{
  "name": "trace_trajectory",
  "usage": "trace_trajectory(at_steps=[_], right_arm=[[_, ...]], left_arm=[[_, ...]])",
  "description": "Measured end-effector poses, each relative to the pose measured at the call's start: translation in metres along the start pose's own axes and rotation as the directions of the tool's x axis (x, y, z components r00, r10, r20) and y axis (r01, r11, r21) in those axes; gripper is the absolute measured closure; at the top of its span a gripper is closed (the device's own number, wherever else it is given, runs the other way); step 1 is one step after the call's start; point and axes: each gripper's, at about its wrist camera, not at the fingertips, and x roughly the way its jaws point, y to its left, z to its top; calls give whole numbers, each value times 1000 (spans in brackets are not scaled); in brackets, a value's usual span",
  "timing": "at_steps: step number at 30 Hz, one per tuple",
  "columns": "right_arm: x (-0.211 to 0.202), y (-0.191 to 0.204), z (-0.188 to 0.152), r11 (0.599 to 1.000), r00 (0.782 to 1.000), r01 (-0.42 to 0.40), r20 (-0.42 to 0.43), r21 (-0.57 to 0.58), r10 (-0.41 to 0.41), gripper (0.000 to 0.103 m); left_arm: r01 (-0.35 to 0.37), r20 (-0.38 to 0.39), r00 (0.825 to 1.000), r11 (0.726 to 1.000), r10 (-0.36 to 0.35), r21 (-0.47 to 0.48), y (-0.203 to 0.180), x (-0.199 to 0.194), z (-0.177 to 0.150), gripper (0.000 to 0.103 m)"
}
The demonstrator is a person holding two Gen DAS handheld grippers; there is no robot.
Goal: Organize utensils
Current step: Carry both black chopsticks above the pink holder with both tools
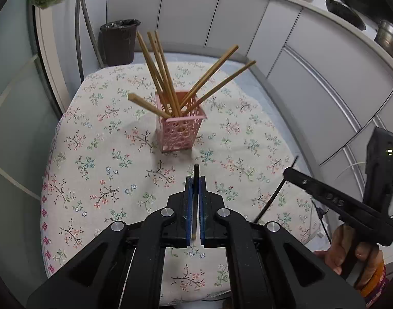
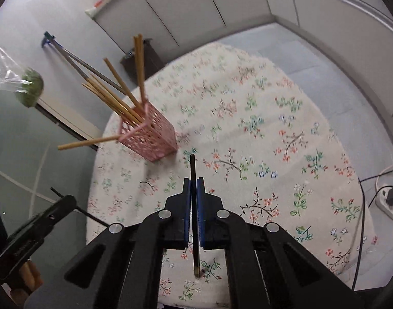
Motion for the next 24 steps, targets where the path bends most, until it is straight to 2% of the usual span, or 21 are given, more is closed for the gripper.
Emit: trace_trajectory(at_steps=[5,9,13,16,20,24], right_arm=[[-37,17,15,998,995,-16,102,-53,22,98],[-72,28,39,996,982,-30,181,-79,44,98],[-111,44,76,992,960,-79,259,-98,102,98],[-134,57,98,985,941,-123,300,-123,155,98],[-143,75,116,976,922,-147,335,-162,195,98],[-129,90,130,970,919,-154,334,-186,210,98]], left_arm=[[10,61,998,1000,-10,-1,-8,-20,13,99],[33,134,990,999,-33,2,-12,-49,38,99],[29,220,975,1000,-31,12,-14,-77,72,99],[19,289,957,1000,-18,-3,-11,-93,102,99],[-8,331,944,1000,14,-18,-9,-94,129,99],[-44,336,940,998,54,-37,-5,-71,150,99]])
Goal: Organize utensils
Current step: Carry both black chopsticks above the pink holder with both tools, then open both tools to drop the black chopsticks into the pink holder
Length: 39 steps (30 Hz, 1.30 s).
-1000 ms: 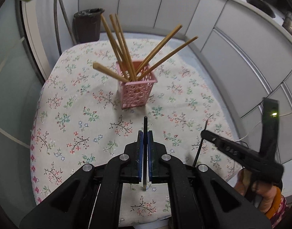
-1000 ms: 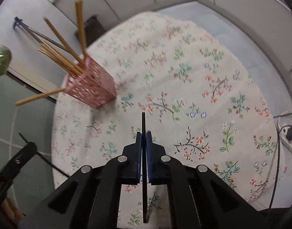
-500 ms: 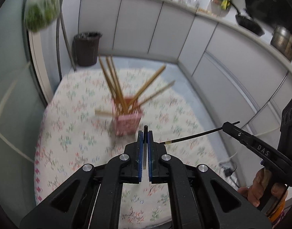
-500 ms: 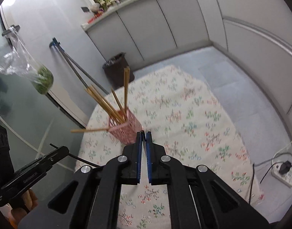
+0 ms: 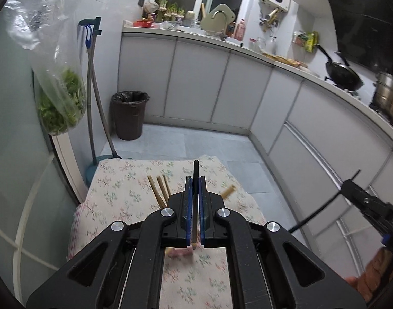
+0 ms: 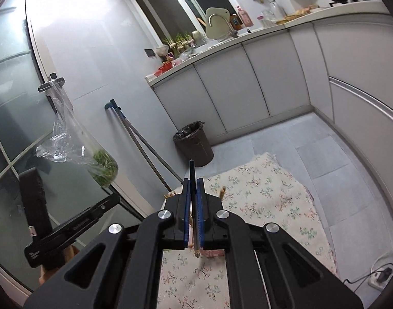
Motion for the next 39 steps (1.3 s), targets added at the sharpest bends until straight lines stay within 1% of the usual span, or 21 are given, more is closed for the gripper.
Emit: trace_trajectory(at_steps=[2,5,7,8,9,12,13,15,19,24,27,28,29,30,31,32,35,38,39], right_arm=[[12,3,2,1000,1000,-5,-9,-5,5,98],[32,7,2,1000,1000,-4,-26,-16,3,98],[43,8,3,1000,999,-3,-36,-23,2,98],[49,9,3,1000,999,-4,-42,-26,3,98],[56,9,1,1000,999,-3,-48,-29,2,98],[69,8,-2,999,998,9,-62,-31,-10,98],[74,8,-4,999,997,12,-70,-32,-15,98],[88,9,-9,999,995,19,-96,-34,-22,98],[111,10,-20,998,991,43,-128,-47,-48,98],[139,11,-34,994,986,87,-134,-71,-96,98],[155,11,-44,994,984,87,-149,-73,-97,95],[155,13,-45,993,986,87,-139,-79,-97,93],[152,15,-45,994,988,81,-127,-79,-90,89],[149,16,-44,994,990,75,-115,-80,-84,83],[144,17,-42,994,992,72,-99,-82,-80,68],[136,19,-39,993,994,81,-71,-91,-87,64],[123,20,-34,989,993,111,-40,-102,-115,64],[110,16,-31,983,988,152,-21,-106,-155,63],[104,15,-31,980,986,167,-6,-111,-169,61]], left_arm=[[-9,-22,1000,1000,8,-5,2,20,-2,99],[-25,-64,998,999,24,-26,13,45,-15,97],[-42,-70,997,997,37,-66,25,53,-21,88],[-51,-64,997,995,46,-88,32,52,-21,88],[-46,-50,998,992,40,-114,38,48,-20,87],[-43,-1,999,986,44,-161,50,32,-15,76],[-45,6,999,984,47,-174,53,28,-14,72],[-42,2,999,982,43,-185,56,26,-13,69],[-57,-17,998,981,55,-185,59,30,-14,69],[-74,-41,997,981,68,-178,61,38,-18,67],[-94,-51,995,981,86,-170,62,42,-21,58],[-102,-45,994,980,96,-169,61,40,-22,52],[-109,-35,994,980,105,-166,61,37,-22,47],[-117,-21,993,979,115,-166,61,34,-22,35],[-128,-1,992,977,130,-168,60,28,-21,26],[-140,24,989,976,146,-168,59,23,-21,24],[-185,75,978,974,196,-134,50,10,-19,18],[-235,123,961,967,246,-98,36,-1,-20,12],[-250,137,956,964,260,-85,31,-4,-21,8]])
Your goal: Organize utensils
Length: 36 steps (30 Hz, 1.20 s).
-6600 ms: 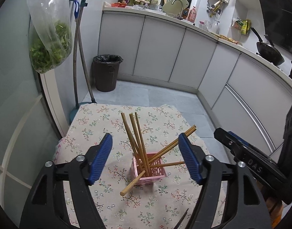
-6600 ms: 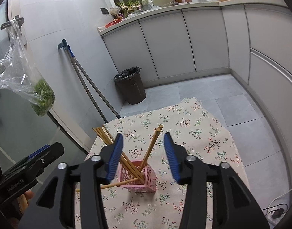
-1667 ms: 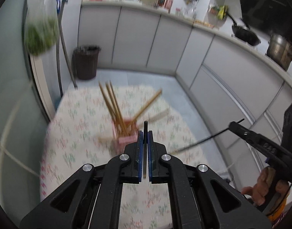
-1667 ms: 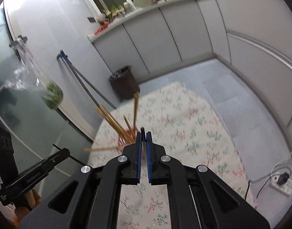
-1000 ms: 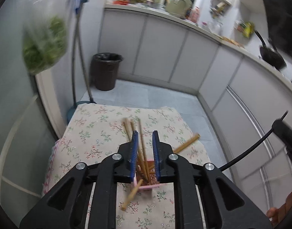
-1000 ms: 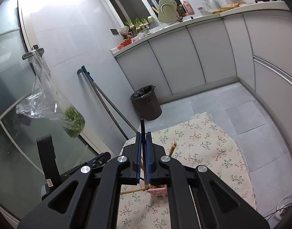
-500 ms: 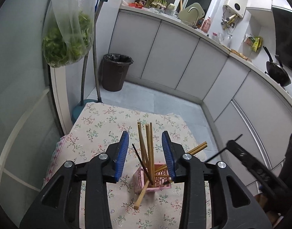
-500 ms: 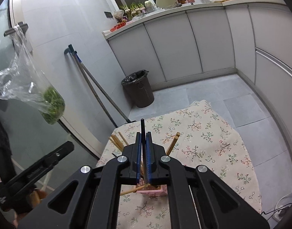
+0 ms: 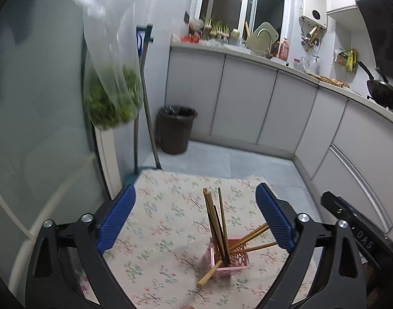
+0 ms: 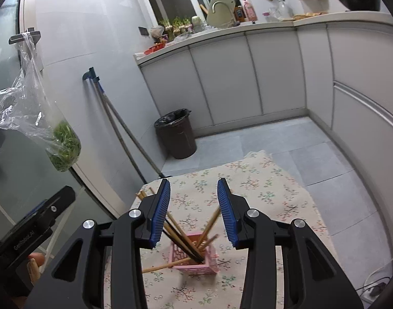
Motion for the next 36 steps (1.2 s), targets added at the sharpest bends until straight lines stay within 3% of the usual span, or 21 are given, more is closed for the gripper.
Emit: trace_trajectory(at_steps=[3,8,12,14,16,19,36], right_arm=[[-15,-2,1,999,999,36,27,-23,-35,51],[-41,-8,-2,996,992,88,92,-32,-85,25],[-51,-16,-4,992,986,123,115,-23,-120,13],[-55,-19,-6,990,983,137,127,-17,-134,7],[-56,-21,-7,987,980,160,128,-24,-156,7],[-51,-25,-8,977,977,210,58,-38,-207,7],[-39,-29,-14,978,978,206,17,-42,-206,7]], left_arm=[[-38,26,999,999,37,38,-13,-9,-1,7],[-95,58,994,991,89,94,-32,-20,-6,7],[-172,73,984,975,163,140,-45,-25,-15,7],[-172,82,984,974,161,151,-49,-27,-18,7],[-142,77,988,980,133,138,-49,-29,-20,7],[-126,89,989,984,116,127,-50,-34,-21,7],[-110,56,993,982,102,155,-58,-27,-26,7]])
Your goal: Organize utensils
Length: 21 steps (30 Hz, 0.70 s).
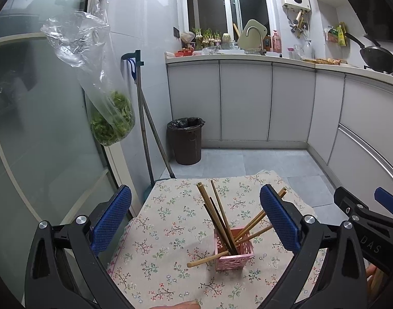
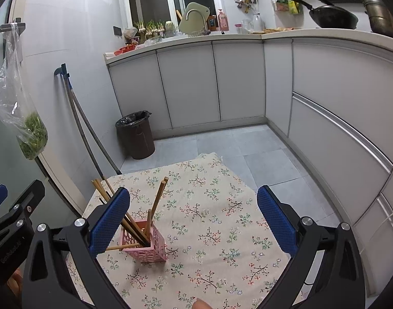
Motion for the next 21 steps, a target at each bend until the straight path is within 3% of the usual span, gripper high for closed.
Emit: trace_trajectory(at_steps=[21], right_arm=[[3,0,-2,1000,999,-25,-24,7,25,7]], left_arm=[[-10,-18,1000,1000,10,-4,0,3,-1,7]])
